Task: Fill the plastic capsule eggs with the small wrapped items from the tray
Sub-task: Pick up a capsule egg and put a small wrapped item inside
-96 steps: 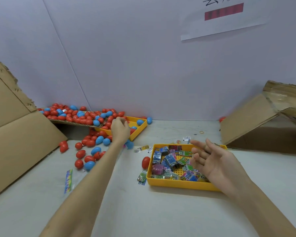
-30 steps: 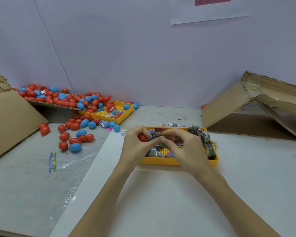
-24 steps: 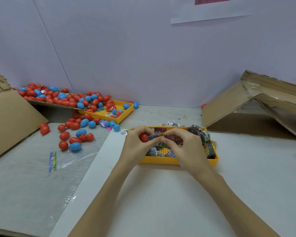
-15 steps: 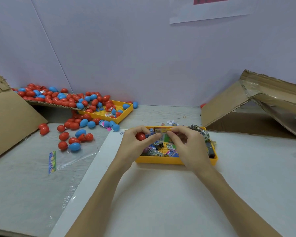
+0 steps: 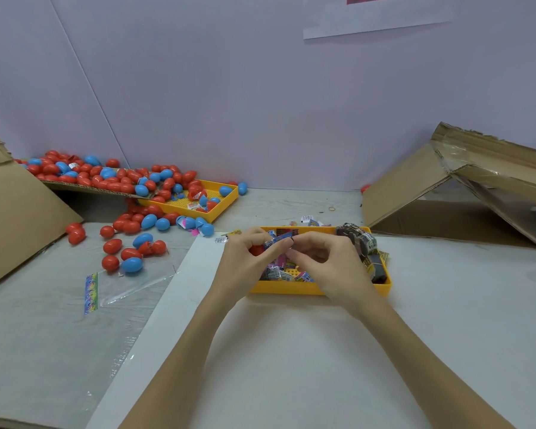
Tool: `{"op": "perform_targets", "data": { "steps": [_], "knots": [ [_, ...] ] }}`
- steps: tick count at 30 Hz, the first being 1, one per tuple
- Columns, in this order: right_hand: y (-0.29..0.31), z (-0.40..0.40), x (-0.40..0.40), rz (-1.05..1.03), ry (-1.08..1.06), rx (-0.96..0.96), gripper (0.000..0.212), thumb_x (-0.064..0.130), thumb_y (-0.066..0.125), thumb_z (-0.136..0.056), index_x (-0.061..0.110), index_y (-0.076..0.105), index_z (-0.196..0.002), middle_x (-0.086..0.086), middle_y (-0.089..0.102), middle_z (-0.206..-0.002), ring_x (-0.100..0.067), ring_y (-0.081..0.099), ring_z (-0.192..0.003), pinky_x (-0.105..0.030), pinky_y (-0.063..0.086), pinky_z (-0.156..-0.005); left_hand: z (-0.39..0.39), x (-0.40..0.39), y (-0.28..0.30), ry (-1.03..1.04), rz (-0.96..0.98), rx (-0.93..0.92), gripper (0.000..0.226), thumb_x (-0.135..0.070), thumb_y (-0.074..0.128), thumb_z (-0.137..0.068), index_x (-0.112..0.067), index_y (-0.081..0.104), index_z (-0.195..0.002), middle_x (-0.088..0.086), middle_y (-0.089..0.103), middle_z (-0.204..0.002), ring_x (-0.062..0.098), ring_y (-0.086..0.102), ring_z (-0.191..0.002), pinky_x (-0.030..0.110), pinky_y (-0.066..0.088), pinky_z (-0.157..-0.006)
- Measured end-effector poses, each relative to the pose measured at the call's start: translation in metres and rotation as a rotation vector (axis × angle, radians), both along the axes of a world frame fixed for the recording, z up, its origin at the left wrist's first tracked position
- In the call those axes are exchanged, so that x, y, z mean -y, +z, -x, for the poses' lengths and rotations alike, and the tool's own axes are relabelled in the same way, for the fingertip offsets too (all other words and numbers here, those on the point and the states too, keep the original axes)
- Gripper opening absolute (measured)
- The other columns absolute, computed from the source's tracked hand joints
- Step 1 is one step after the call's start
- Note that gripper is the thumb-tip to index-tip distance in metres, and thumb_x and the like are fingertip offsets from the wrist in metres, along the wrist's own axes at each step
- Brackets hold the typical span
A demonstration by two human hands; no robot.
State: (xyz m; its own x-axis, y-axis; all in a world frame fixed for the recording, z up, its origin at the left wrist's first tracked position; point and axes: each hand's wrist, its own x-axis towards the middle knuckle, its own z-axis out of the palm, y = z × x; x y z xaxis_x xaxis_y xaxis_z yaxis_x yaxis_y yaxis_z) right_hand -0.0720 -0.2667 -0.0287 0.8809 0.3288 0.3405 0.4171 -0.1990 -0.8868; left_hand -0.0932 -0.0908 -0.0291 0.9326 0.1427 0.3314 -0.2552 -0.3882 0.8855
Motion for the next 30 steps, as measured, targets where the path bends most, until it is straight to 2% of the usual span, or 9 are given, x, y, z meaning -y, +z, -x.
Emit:
{"op": "perform_targets", "data": {
  "steps": [4, 8, 11, 14, 17, 20, 23, 26, 30],
  "knots": [
    [-0.005, -0.002, 0.0, -0.059, -0.081, -0.07, 0.008, 0.013, 0.073, -0.094, 0.015, 0.08, -0.097, 0.001, 0.077, -0.084, -0.014, 0.073, -0.081, -0.037, 0.062, -0.08, 0.0, 0.001, 0.0, 0.029, -0.059, -0.013, 0.031, -0.055, 0.056, -0.087, -0.032, 0.072, -0.075, -0.006, 0.063, -0.081, 0.01, 0.064, -0.079, 0.026, 0.052, -0.065],
    [-0.007, -0.007, 0.004, -0.026, -0.176, -0.082, 0.007, 0.018, 0.071, -0.095, 0.018, 0.079, -0.097, 0.003, 0.076, -0.083, -0.015, 0.071, -0.075, -0.039, 0.062, -0.077, -0.001, 0.001, -0.004, 0.077, -0.208, 0.019, 0.029, -0.042, 0.059, -0.095, -0.02, 0.077, -0.09, 0.0, 0.064, -0.091, 0.013, 0.061, -0.087, 0.031, 0.053, -0.074],
    [-0.006, -0.009, 0.005, 0.019, -0.239, 0.021, 0.005, 0.021, 0.072, -0.095, 0.02, 0.077, -0.094, 0.008, 0.074, -0.082, -0.008, 0.07, -0.077, -0.033, 0.06, -0.077, 0.0, 0.0, -0.004, 0.119, -0.25, 0.055, 0.018, -0.034, 0.068, -0.094, -0.023, 0.075, -0.105, -0.005, 0.063, -0.095, 0.01, 0.06, -0.091, 0.023, 0.053, -0.074],
    [-0.006, -0.009, 0.006, 0.038, -0.258, 0.066, 0.005, 0.023, 0.072, -0.095, 0.023, 0.076, -0.092, 0.012, 0.073, -0.082, -0.005, 0.069, -0.079, -0.03, 0.059, -0.078, 0.0, -0.002, -0.004, 0.1, -0.313, 0.106, 0.032, -0.028, 0.077, -0.089, -0.027, 0.067, -0.119, -0.006, 0.057, -0.096, 0.007, 0.054, -0.086, 0.011, 0.046, -0.07],
    [-0.007, -0.011, 0.007, 0.019, -0.262, 0.056, 0.006, 0.02, 0.071, -0.096, 0.021, 0.077, -0.096, 0.011, 0.073, -0.083, -0.006, 0.069, -0.08, -0.034, 0.06, -0.078, 0.0, 0.0, -0.004, 0.087, -0.35, 0.103, 0.026, -0.035, 0.08, -0.084, -0.028, 0.066, -0.105, -0.009, 0.051, -0.098, 0.007, 0.053, -0.089, 0.012, 0.047, -0.07],
    [-0.008, -0.012, 0.006, -0.008, -0.264, 0.035, 0.008, 0.019, 0.069, -0.097, 0.02, 0.077, -0.099, 0.011, 0.073, -0.084, -0.007, 0.07, -0.077, -0.038, 0.062, -0.077, 0.001, 0.001, -0.004, 0.074, -0.314, 0.106, 0.023, -0.046, 0.063, -0.09, -0.028, 0.071, -0.079, -0.006, 0.049, -0.093, 0.006, 0.052, -0.088, 0.01, 0.041, -0.07],
    [-0.009, -0.013, 0.006, -0.013, -0.28, 0.035, 0.007, 0.021, 0.069, -0.097, 0.021, 0.075, -0.099, 0.011, 0.073, -0.084, -0.005, 0.069, -0.077, -0.036, 0.062, -0.076, 0.002, 0.003, -0.005, 0.037, -0.356, 0.085, 0.04, -0.046, 0.046, -0.099, -0.022, 0.078, -0.096, -0.004, 0.05, -0.096, 0.007, 0.053, -0.089, 0.01, 0.039, -0.071],
    [-0.01, -0.014, 0.007, -0.023, -0.295, 0.033, 0.004, 0.023, 0.069, -0.097, 0.025, 0.073, -0.097, 0.012, 0.072, -0.085, -0.007, 0.07, -0.08, -0.033, 0.062, -0.074, 0.004, 0.004, -0.005, -0.047, -0.218, 0.043, 0.027, -0.024, 0.041, -0.109, -0.028, 0.056, -0.131, -0.009, 0.053, -0.106, 0.005, 0.056, -0.098, 0.016, 0.049, -0.078],
    [-0.009, -0.014, 0.007, -0.095, -0.304, 0.006, 0.007, 0.021, 0.068, -0.098, 0.028, 0.07, -0.095, 0.009, 0.072, -0.08, -0.007, 0.07, -0.066, -0.02, 0.057, -0.061, 0.004, 0.006, -0.002, -0.08, -0.026, 0.004, 0.045, -0.022, 0.072, -0.093, -0.032, 0.042, -0.125, -0.005, 0.057, -0.112, 0.015, 0.065, -0.097, 0.028, 0.059, -0.077]
  ]
}}
